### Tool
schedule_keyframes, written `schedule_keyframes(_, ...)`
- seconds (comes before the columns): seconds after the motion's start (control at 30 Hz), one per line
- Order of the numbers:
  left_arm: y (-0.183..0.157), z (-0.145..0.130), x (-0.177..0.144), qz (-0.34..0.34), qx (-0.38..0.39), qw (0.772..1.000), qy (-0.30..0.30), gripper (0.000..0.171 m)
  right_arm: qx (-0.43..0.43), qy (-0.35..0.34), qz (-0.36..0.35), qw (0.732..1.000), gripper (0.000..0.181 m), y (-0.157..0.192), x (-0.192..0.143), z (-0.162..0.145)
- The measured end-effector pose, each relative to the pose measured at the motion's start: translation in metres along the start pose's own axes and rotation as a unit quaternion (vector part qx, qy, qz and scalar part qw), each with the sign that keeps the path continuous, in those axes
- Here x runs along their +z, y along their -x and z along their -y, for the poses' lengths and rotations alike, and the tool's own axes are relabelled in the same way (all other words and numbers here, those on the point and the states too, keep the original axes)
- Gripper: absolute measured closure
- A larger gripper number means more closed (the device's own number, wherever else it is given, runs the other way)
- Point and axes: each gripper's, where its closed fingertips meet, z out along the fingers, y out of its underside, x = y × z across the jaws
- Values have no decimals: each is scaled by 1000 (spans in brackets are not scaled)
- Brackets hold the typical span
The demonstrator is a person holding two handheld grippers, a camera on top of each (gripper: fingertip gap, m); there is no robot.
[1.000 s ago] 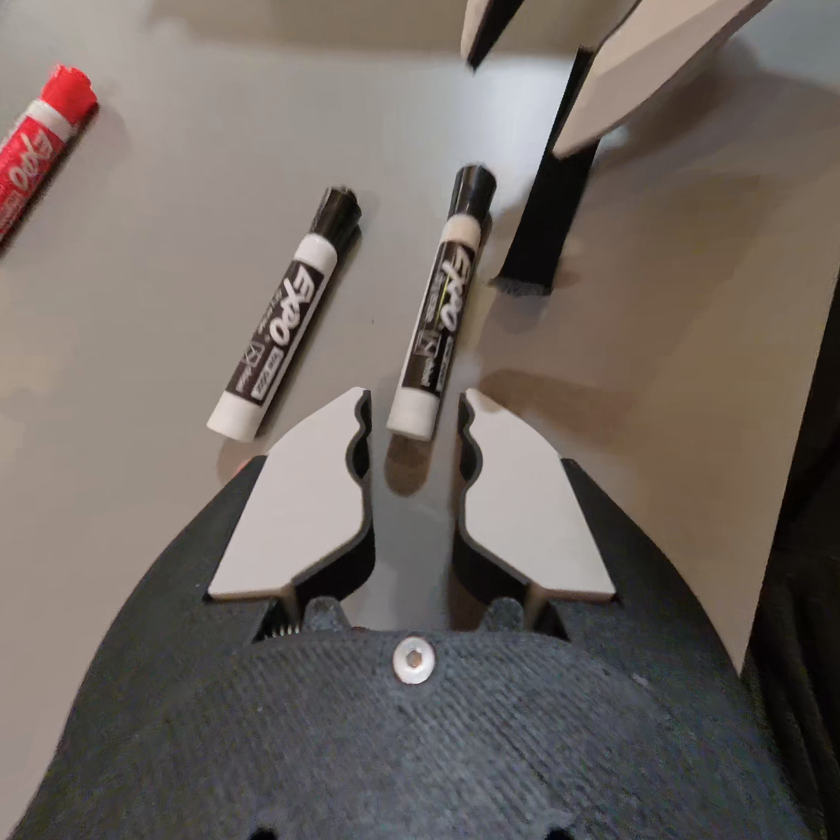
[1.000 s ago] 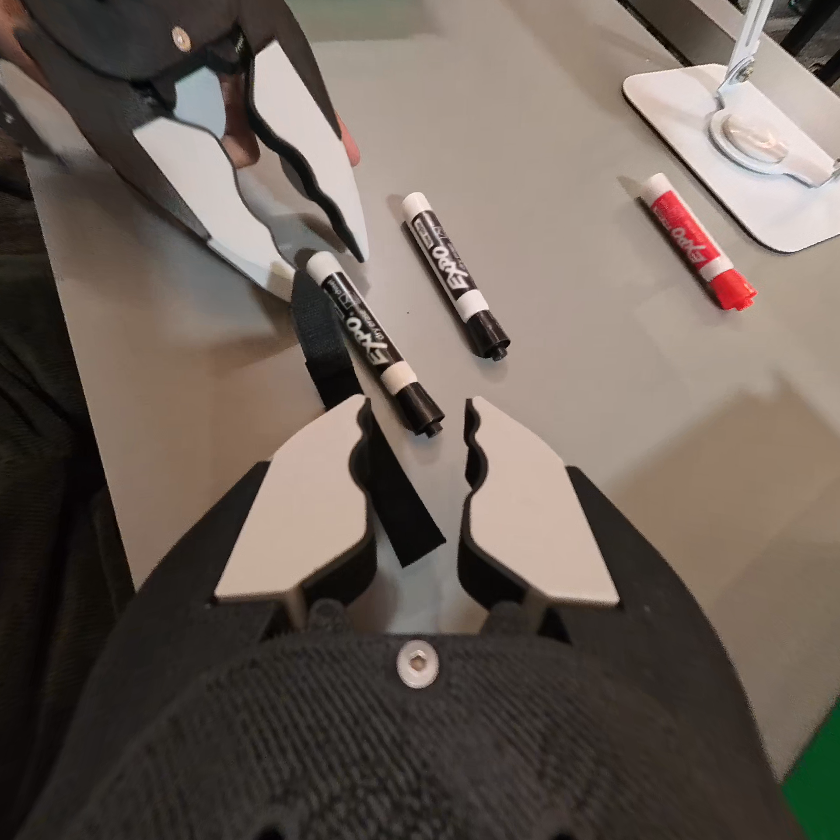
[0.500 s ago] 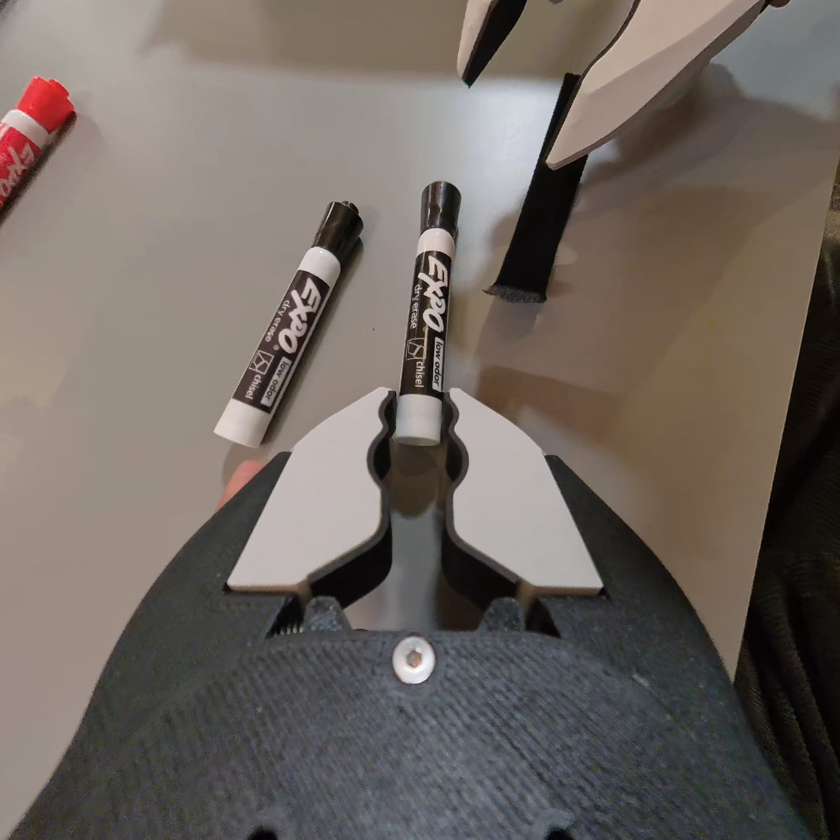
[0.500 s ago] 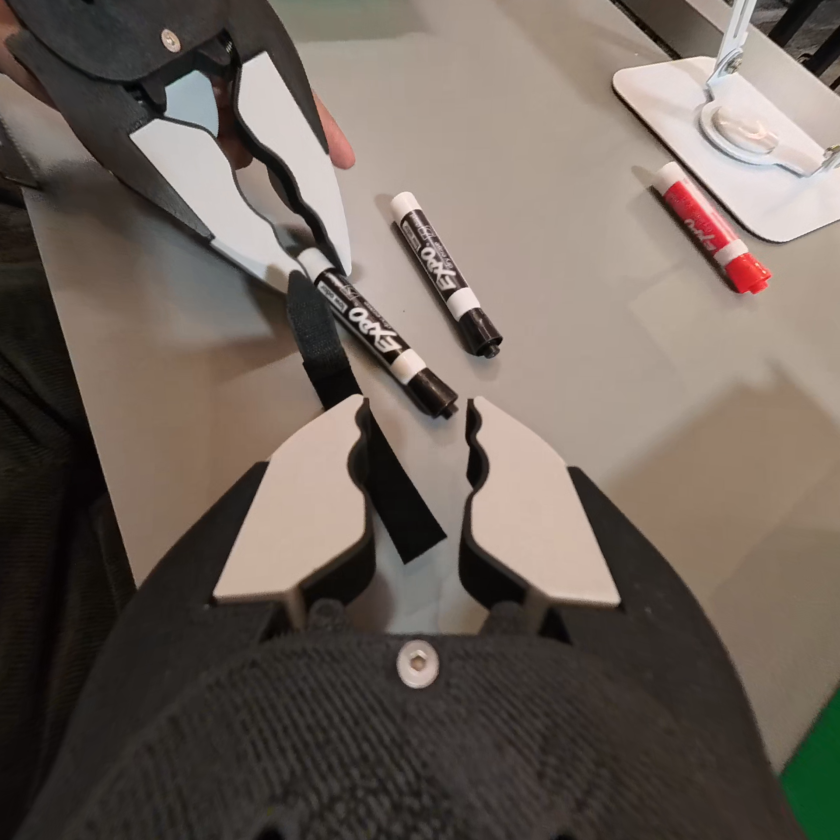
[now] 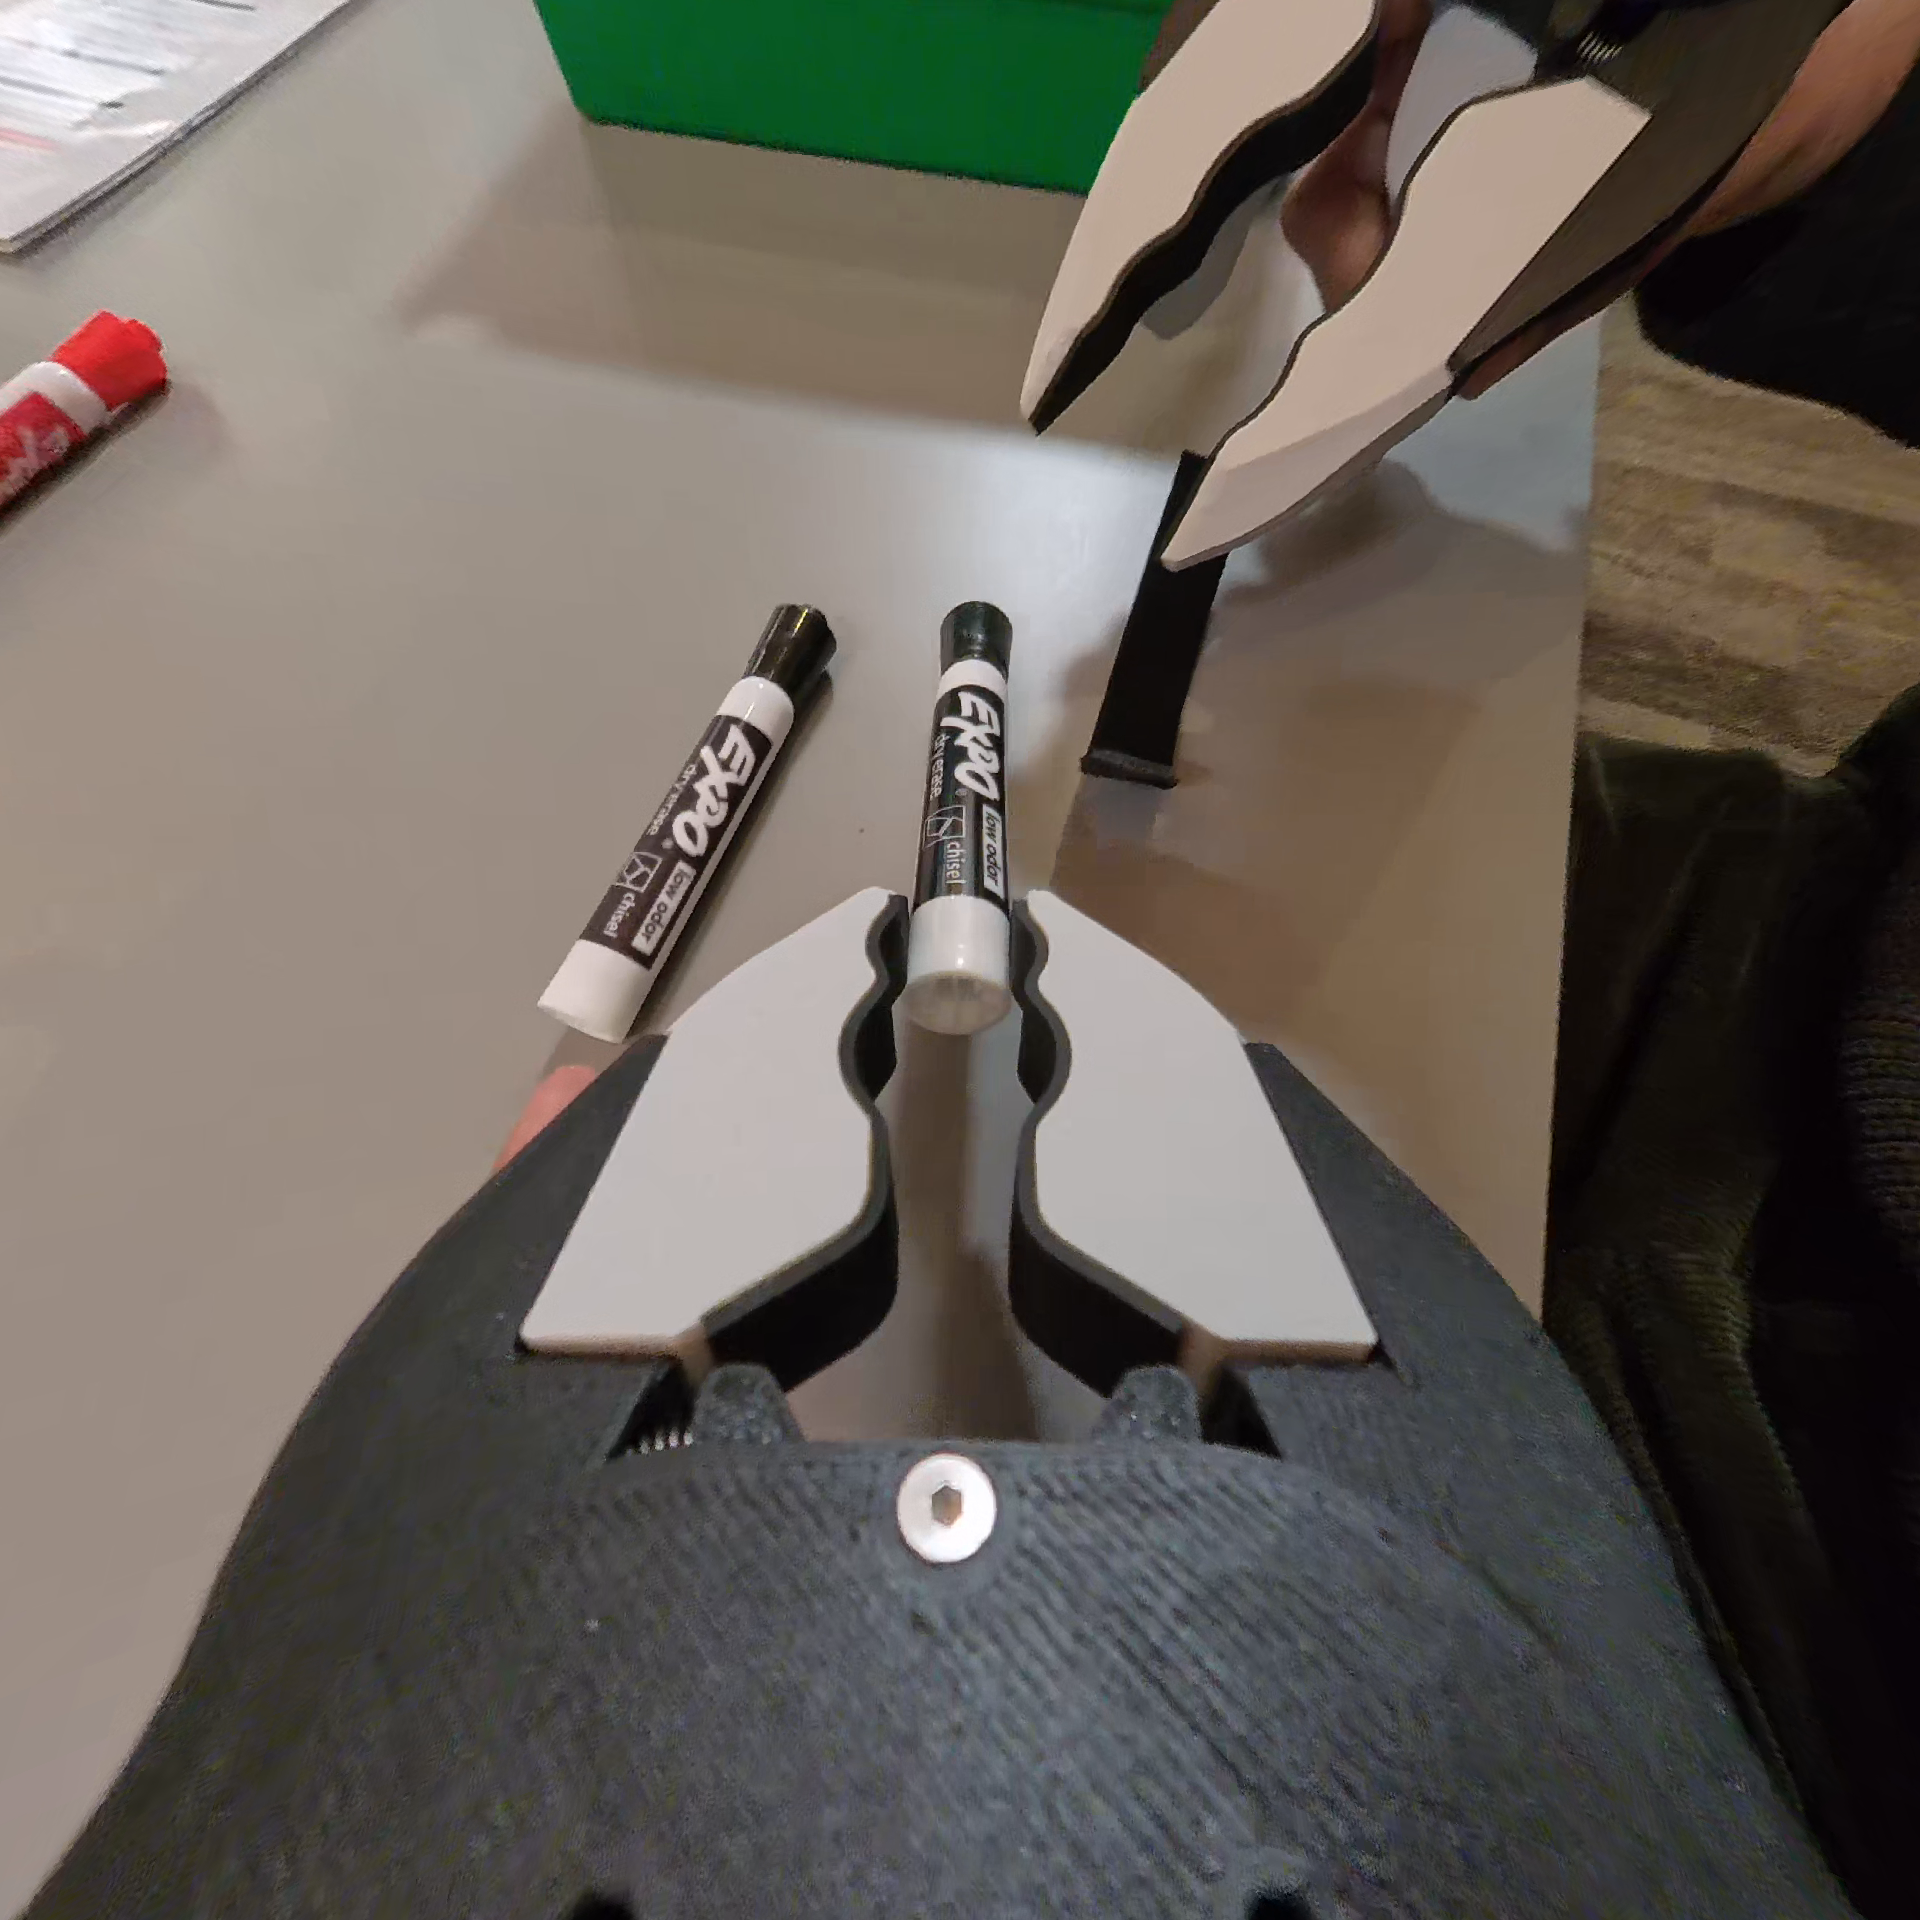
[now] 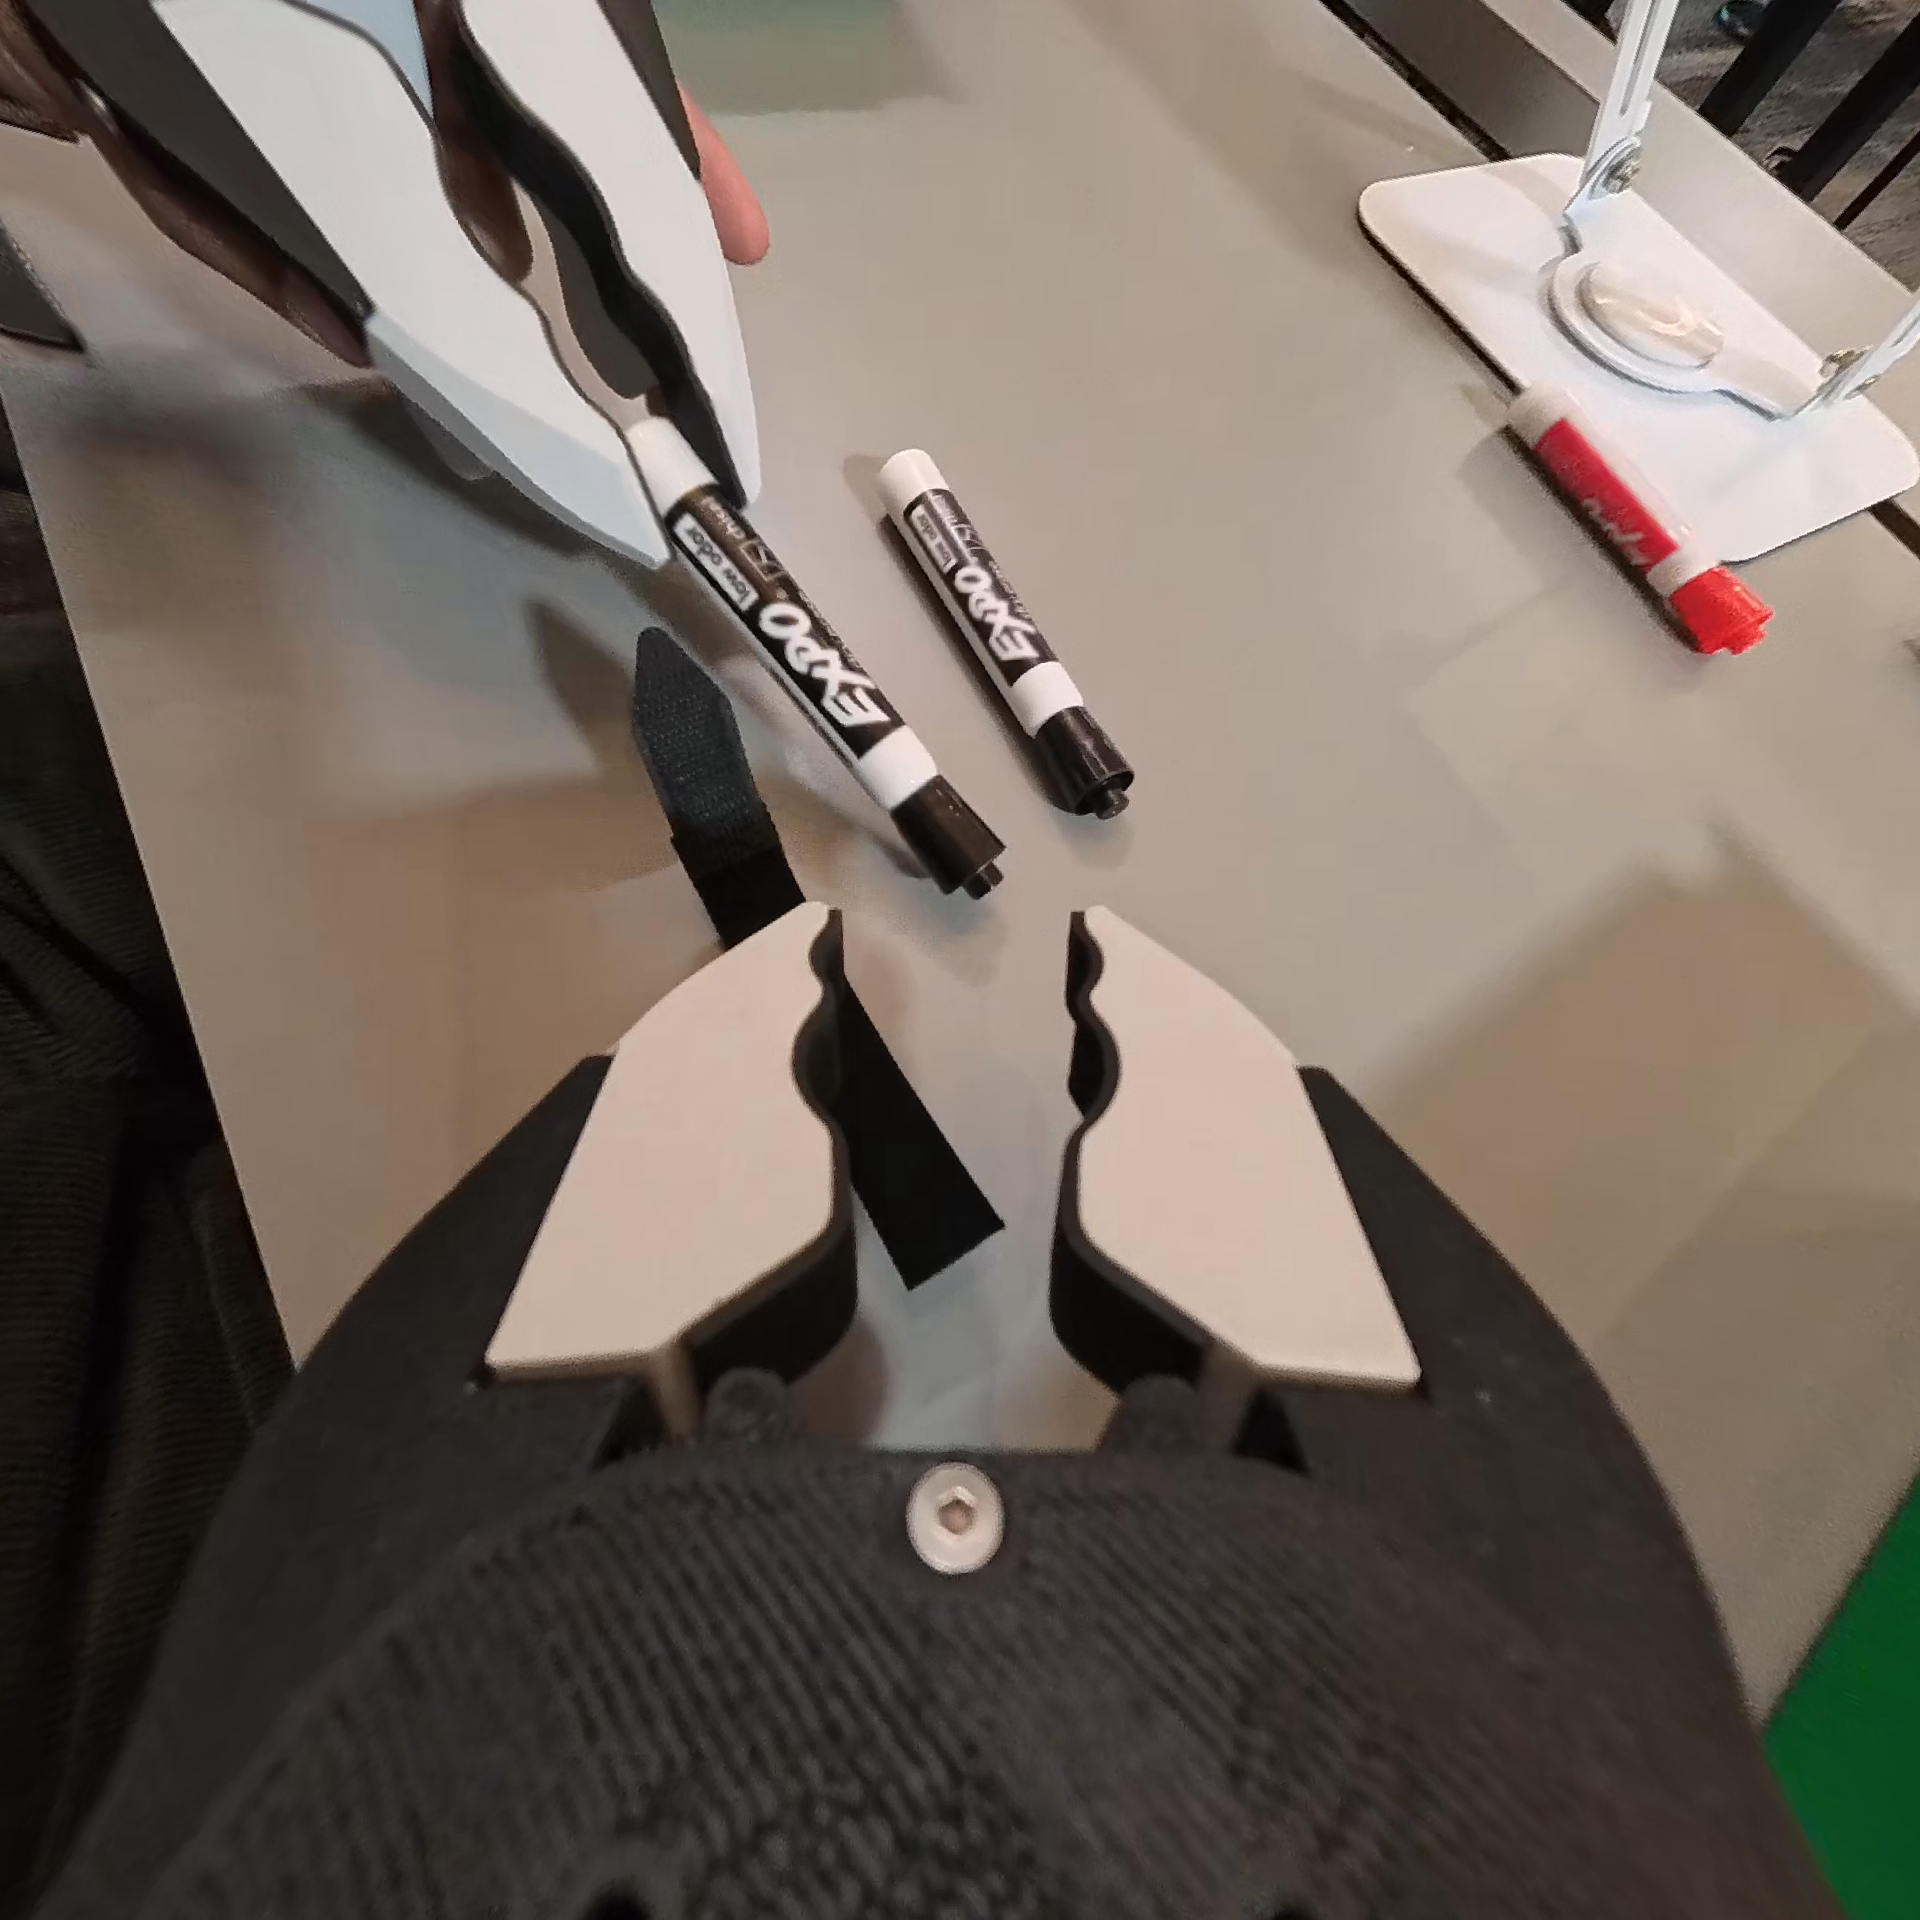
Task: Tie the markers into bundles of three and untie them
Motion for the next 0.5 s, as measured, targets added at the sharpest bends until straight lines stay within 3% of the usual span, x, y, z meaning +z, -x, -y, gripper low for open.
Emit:
schedule_keyframes(0.33,-20,20,-9,-23,53,998,-40,152,-44,-49,16,998,140,15,-6,21)
schedule_keyframes(0.5,-40,32,-10,-49,82,994,-50,152,-90,-23,19,996,135,26,-1,18)
